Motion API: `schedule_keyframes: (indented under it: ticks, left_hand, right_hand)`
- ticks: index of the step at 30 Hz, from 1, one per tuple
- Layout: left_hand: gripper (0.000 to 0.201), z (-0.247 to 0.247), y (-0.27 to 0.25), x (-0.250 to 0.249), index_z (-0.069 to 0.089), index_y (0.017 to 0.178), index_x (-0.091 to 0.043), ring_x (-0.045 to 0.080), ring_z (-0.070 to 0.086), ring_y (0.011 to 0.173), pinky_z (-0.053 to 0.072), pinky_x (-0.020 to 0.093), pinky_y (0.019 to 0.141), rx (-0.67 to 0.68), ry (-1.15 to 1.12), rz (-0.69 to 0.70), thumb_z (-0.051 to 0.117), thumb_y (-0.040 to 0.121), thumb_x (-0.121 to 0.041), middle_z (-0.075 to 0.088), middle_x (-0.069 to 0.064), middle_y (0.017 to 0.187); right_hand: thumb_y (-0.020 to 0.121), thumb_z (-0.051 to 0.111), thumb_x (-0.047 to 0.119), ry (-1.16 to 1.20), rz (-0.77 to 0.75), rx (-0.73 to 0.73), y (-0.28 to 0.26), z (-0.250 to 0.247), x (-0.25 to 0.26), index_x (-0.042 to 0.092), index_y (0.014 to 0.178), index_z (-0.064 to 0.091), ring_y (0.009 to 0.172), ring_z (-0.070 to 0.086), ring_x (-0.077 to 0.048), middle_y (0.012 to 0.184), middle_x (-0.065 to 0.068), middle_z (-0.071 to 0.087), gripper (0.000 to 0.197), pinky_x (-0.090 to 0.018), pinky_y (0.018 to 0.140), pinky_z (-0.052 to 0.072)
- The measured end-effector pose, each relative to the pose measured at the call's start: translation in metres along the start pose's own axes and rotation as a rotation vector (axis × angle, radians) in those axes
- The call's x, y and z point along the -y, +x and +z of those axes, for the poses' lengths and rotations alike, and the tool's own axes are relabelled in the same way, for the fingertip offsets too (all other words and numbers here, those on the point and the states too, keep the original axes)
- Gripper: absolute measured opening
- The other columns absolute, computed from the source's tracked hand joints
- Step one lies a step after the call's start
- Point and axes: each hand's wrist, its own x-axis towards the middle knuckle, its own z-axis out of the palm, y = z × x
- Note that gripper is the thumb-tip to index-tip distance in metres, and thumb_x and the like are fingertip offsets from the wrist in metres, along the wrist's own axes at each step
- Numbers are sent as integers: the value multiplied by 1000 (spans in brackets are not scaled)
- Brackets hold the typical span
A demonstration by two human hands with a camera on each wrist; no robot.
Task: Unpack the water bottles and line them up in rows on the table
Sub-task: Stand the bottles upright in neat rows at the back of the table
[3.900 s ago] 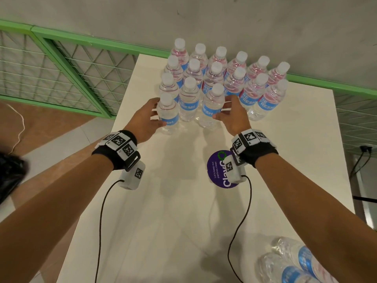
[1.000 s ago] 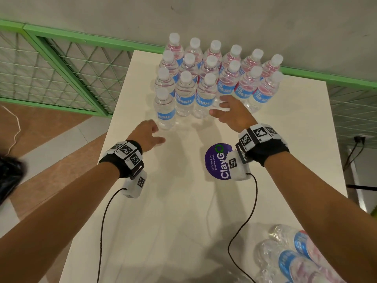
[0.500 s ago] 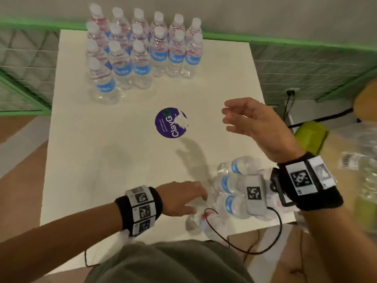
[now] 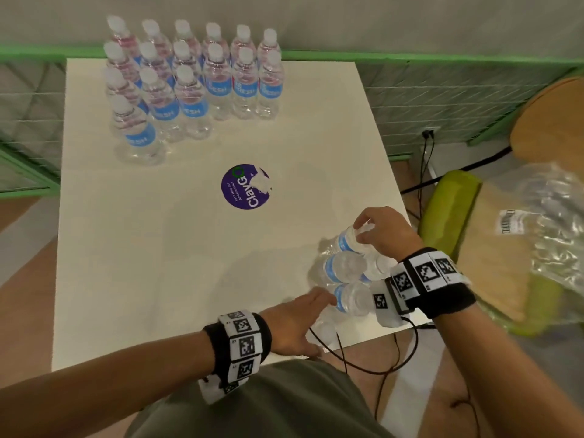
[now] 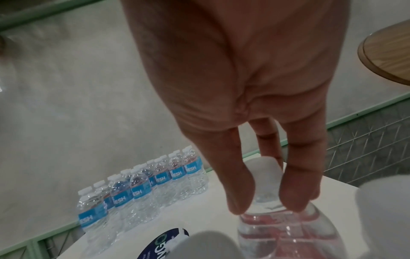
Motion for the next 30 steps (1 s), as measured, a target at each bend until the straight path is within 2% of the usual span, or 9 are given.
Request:
schedule_keyframes:
  ticks: [4, 8, 13, 15, 19, 21, 24, 27, 30]
  left_hand:
    - [64, -3, -7, 4, 30, 126, -26, 8, 34, 104, 39, 23, 85, -8, -34, -5, 70, 76, -22, 21, -10, 128]
    - [53, -1, -9, 9, 38, 120, -38, 16, 34, 121, 41, 35, 99, 113, -48, 34, 62, 79, -14, 20, -9, 135]
    - [30, 1, -4, -2, 56, 92, -33, 15, 35, 126, 35, 33, 106, 128, -150, 3, 75, 73, -44, 13, -19, 143]
    - [28, 4, -2, -3, 60, 85, -27, 13, 37, 124, 35, 32, 106, 108, -162, 2, 76, 71, -45, 15, -20, 142]
    - [31, 9, -2, 3, 52, 103, -33, 7, 42, 111, 36, 16, 98, -23, -211, 64, 72, 79, -35, 26, -14, 127]
    - [28, 5, -6, 4, 50, 101, -35, 2, 43, 99, 34, 7, 89, -59, -249, 71, 70, 81, -34, 31, -16, 112]
    - [13, -2, -11, 4, 62, 89, -31, 2, 48, 103, 38, 20, 97, -12, -295, 58, 69, 81, -37, 41, -17, 108]
    - [22, -3, -12, 2, 68, 89, -19, 2, 48, 108, 36, 19, 99, 51, -283, 18, 65, 84, -39, 45, -14, 116]
    - [31, -2, -12, -1, 64, 85, -19, 5, 52, 101, 39, 21, 94, 93, -208, 3, 64, 81, -50, 42, -17, 118]
  right_hand:
    - [76, 67, 7, 44, 21, 13, 4, -5, 2, 16, 87, 65, 90, 52, -17, 100, -5, 58, 14, -23, 65, 37]
    - [77, 68, 10, 54, 13, 33, 5, -8, 2, 13, 92, 66, 88, 51, -16, 96, -3, 58, 16, -26, 72, 37]
    - [78, 69, 12, 67, 18, 35, 5, -10, 0, 12, 96, 66, 88, 52, -16, 97, -2, 56, 19, -26, 74, 37]
    - [78, 70, 13, 82, 22, 36, 5, -10, 0, 12, 96, 66, 85, 52, -17, 97, -2, 57, 19, -27, 74, 38]
    - [78, 70, 13, 105, 26, 31, 6, -12, -1, 11, 98, 66, 85, 54, -19, 97, -1, 56, 20, -28, 74, 40]
    - [78, 70, 13, 119, 24, 31, 6, -12, -1, 10, 98, 66, 85, 54, -19, 97, -2, 56, 21, -28, 74, 40]
    - [78, 70, 12, 131, 26, 30, 7, -11, -1, 10, 98, 66, 85, 54, -20, 99, -2, 56, 20, -28, 73, 40]
    - [79, 69, 13, 138, 29, 30, 10, -12, -1, 12, 98, 65, 87, 55, -21, 101, -2, 57, 20, -28, 74, 40]
    - [79, 69, 13, 135, 38, 31, 12, -14, -1, 13, 98, 65, 88, 55, -21, 101, -2, 56, 20, -28, 74, 39]
